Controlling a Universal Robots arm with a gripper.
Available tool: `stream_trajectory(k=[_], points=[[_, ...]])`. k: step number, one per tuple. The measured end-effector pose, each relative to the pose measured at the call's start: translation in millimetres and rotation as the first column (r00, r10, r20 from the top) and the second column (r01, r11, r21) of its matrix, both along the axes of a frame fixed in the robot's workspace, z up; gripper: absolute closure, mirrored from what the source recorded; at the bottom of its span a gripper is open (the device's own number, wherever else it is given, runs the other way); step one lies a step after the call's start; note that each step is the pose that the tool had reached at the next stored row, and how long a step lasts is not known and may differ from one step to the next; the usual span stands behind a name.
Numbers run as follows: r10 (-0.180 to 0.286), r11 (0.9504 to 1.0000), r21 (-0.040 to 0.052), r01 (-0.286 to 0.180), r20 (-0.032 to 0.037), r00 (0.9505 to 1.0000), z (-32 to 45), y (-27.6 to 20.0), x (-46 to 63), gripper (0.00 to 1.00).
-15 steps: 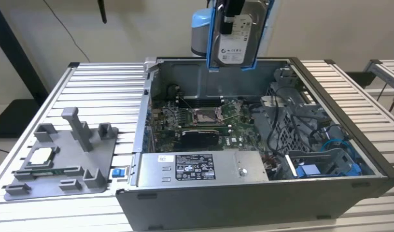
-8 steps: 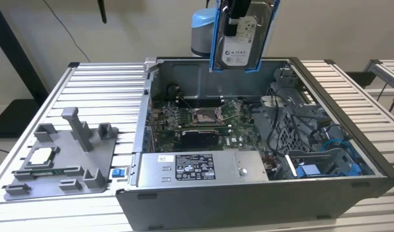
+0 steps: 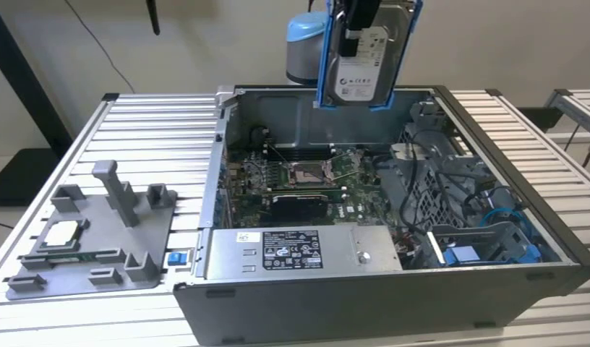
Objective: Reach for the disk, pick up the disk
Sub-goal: 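Pick up the disk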
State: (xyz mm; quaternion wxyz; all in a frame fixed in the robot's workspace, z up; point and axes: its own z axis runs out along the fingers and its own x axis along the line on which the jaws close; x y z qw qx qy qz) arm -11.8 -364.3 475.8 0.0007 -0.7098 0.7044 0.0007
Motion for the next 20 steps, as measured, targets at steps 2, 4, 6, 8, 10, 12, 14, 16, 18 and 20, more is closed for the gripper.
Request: stream_trajectory(k=[2, 4, 6, 8, 10, 12, 14, 16, 18, 20], points=[[-0.001, 1.0, -0.0001, 0.001, 0.0, 1.0, -0.3, -0.9, 0.8, 1.0], [-0.001, 1.0, -0.0002, 0.001, 0.0, 1.0, -0.5, -1.9, 1.6, 1.0], [-0.002, 1.0, -0.0002, 0.002, 0.0, 1.0, -0.8, -2.7, 2.5, 1.0], [-0.002, 1.0, -0.0002, 0.002, 0.0, 1.0, -0.9, -3.6, 3.5, 1.0], [-0.003, 1.0, -0.0002, 0.003, 0.0, 1.0, -1.1, -4.5, 4.7, 1.0], [-0.004, 1.0, -0.0002, 0.004, -0.0001, 1.0, -1.3, -5.4, 5.8, 1.0], [-0.004, 1.0, -0.0003, 0.004, -0.0001, 1.0, -1.5, -6.5, 7.1, 1.0], [-0.005, 1.0, -0.0003, 0.005, -0.0001, 1.0, -1.6, -7.8, 8.6, 1.0], [-0.005, 1.0, -0.0002, 0.005, -0.0001, 1.0, -1.8, -9.3, 10.2, 1.0], [-0.006, 1.0, -0.0002, 0.006, -0.0001, 1.0, -2.0, -10.8, 11.8, 1.0]])
